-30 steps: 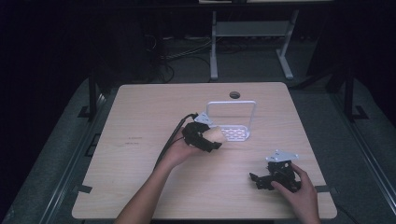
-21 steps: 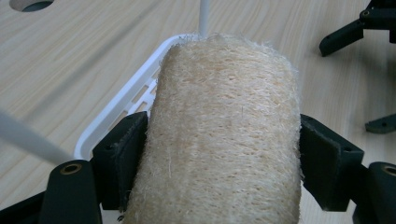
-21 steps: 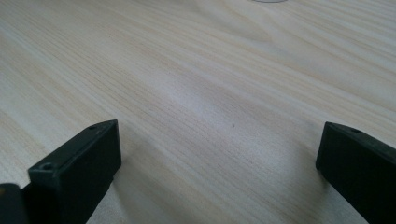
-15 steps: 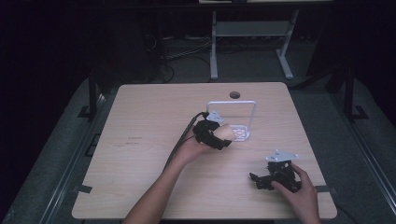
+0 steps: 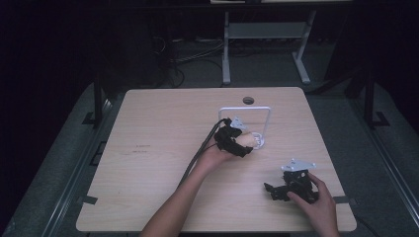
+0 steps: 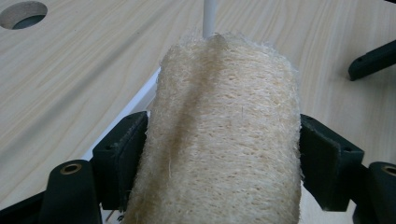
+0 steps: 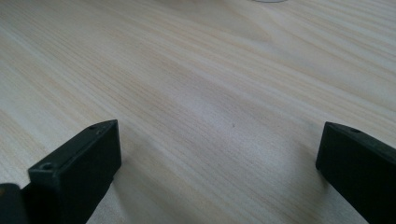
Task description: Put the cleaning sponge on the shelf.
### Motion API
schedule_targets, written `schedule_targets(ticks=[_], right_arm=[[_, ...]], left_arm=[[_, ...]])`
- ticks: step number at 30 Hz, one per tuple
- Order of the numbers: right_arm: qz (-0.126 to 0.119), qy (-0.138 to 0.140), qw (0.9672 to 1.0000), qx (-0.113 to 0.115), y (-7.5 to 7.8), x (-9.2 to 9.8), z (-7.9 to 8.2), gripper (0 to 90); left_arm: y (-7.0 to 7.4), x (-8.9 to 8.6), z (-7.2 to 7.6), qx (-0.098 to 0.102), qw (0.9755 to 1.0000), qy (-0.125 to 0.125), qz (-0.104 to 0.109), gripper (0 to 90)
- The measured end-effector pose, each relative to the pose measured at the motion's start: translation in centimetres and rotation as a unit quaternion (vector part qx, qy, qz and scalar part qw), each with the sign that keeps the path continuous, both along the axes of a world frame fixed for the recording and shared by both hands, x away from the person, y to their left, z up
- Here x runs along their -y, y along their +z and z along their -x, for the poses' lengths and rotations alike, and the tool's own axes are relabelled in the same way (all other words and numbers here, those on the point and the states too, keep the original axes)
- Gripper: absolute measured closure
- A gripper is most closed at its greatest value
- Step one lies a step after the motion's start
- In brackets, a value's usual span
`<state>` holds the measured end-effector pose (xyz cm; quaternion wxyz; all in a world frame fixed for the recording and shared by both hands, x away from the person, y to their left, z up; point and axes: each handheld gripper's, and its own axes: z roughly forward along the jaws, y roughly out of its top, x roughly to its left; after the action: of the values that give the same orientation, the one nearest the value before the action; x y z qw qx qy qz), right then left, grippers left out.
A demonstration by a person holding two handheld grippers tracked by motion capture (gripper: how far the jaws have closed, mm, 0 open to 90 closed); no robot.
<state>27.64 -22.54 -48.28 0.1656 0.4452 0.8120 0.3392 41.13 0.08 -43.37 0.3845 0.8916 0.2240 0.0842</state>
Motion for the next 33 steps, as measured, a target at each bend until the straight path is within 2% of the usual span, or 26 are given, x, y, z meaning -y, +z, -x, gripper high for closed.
schedule_targets(ticks=[14,18,33], right_arm=[[0.001,0.0,1.0,0.001,0.0,0.0,0.0,0.0],[0.001,0.001,1.0,0.002,0.0,0.0,0.0,0.0],[0.002,0.001,1.0,0.001,0.0,0.0,0.0,0.0]], left_arm=[[-1.4,2.0,-1.0,0.004,0.9998,0.018,-0.008,23.7],[-1.5,2.4,-1.3,0.008,0.9996,0.016,-0.023,23.6],[-1.9,2.6,-2.0,0.005,0.999,0.026,-0.035,23.5]])
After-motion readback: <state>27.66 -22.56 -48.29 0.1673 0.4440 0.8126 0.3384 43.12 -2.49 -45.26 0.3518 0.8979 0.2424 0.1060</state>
